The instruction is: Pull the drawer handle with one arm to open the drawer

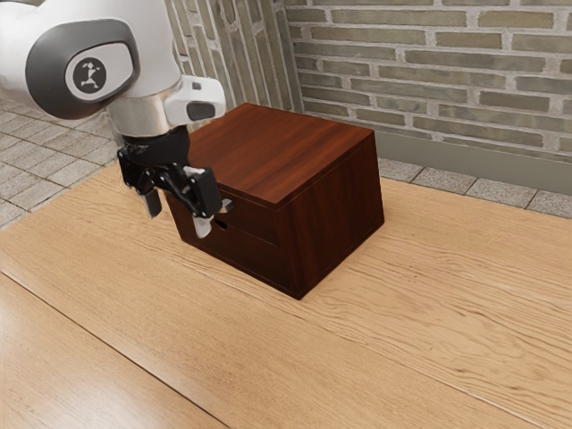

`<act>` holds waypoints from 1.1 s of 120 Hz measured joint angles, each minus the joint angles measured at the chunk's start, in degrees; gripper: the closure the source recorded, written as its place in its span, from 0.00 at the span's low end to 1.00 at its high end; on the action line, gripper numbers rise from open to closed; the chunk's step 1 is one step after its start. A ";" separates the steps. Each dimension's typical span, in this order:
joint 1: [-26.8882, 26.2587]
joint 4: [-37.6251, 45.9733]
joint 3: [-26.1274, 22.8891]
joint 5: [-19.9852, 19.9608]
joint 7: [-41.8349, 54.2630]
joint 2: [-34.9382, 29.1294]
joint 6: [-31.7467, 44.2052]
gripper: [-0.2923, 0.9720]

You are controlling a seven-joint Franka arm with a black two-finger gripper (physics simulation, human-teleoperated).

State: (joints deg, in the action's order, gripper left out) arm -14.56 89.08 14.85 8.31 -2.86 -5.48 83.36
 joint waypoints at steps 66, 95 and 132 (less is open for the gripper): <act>-0.53 -9.90 0.66 -0.52 25.44 -0.01 4.31 0.23; 5.17 3.56 -4.95 0.41 47.52 -5.61 5.86 0.23; 7.21 15.09 -5.16 3.40 67.08 -9.20 17.64 0.23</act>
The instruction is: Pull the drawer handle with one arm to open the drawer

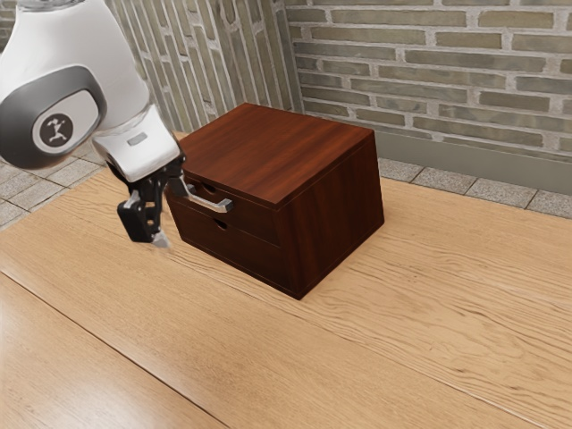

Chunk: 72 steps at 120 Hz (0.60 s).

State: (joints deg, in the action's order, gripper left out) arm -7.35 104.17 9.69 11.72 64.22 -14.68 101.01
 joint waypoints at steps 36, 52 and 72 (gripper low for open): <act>-29.50 3.34 28.55 7.51 12.20 -2.40 5.87 0.23; -32.30 6.09 30.65 10.12 15.92 -4.81 7.68 0.23; -37.47 5.16 37.19 13.13 19.57 -6.48 9.59 0.23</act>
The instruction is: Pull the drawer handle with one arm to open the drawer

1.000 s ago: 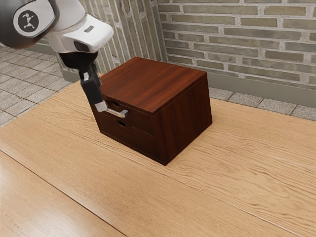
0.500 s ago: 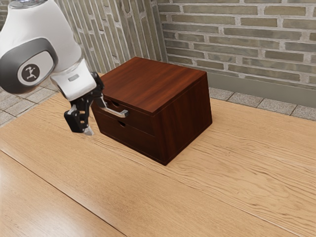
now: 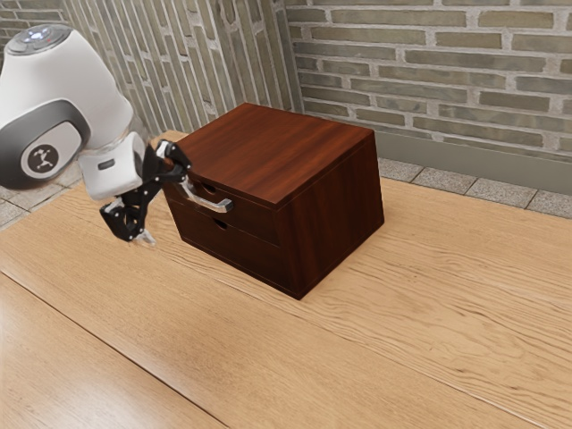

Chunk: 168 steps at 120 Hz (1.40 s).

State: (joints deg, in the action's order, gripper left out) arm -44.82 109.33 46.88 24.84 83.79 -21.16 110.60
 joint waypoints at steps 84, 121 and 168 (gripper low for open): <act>-24.89 -9.63 28.41 10.97 7.99 -6.64 1.55 0.23; -23.41 -10.38 30.05 11.99 9.65 -7.62 1.61 0.23; -32.78 -12.55 37.48 13.99 12.29 -8.93 3.28 0.28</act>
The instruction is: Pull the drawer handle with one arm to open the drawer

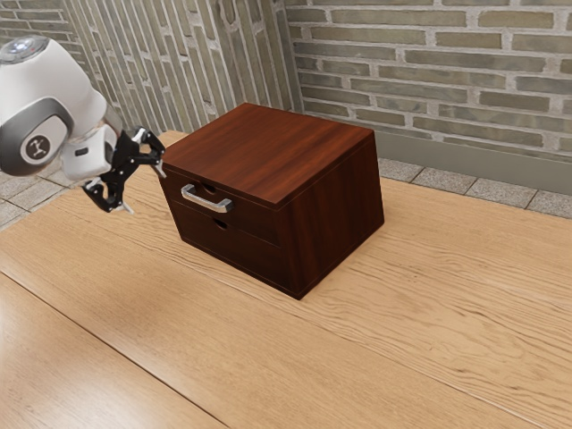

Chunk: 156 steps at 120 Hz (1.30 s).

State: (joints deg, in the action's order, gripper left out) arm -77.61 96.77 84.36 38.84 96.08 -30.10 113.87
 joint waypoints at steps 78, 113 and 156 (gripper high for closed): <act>-1.92 2.06 0.19 -0.39 3.50 -0.60 4.52 0.43; -4.54 2.79 1.91 -0.48 4.38 -1.11 6.86 0.44; -6.64 4.45 1.97 -0.57 4.54 -0.76 7.63 0.42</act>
State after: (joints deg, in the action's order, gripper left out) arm -84.25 101.22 86.33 38.27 100.62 -30.86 121.51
